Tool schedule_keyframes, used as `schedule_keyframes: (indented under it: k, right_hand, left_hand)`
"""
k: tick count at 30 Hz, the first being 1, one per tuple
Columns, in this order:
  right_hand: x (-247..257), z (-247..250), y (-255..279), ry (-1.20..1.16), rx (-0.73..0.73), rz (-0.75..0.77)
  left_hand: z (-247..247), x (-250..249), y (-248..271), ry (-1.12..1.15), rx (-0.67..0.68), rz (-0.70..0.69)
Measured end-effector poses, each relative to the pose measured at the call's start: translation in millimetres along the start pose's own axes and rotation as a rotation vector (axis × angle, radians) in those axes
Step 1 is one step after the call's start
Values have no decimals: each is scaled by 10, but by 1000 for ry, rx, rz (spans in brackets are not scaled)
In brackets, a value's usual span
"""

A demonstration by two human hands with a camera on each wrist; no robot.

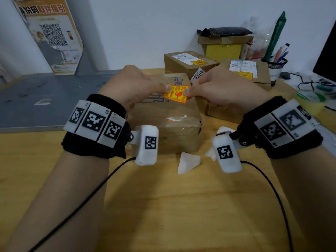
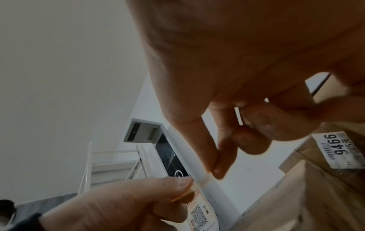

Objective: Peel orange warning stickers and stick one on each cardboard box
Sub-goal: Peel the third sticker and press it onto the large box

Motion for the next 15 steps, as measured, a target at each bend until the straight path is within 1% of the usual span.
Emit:
schedule_keyframes:
  k: [4, 8, 11, 15]
  right_hand:
    - [-30, -32, -4, 53, 104, -49]
    - [-38, -52, 3, 127, 135, -63]
    - [-33, -68, -5, 161, 148, -70]
    - [-34, -93, -9, 165, 172, -85]
  left_hand:
    - [-15, -33, 45, -118, 72, 26]
    - [-40, -36, 67, -198, 167, 39]
    - [-58, -60, 109, -232, 194, 30]
    - [-56, -72, 153, -289, 226, 60]
Point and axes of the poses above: each hand's wrist, its own y-axis away from the middle knuckle, its own z-axis out of the back of the hand, x = y × z, the point moved 1 cm from there along -y, towards the middle knuckle, and after that the axes turned 11 degrees about x, right-handed, at the moved point
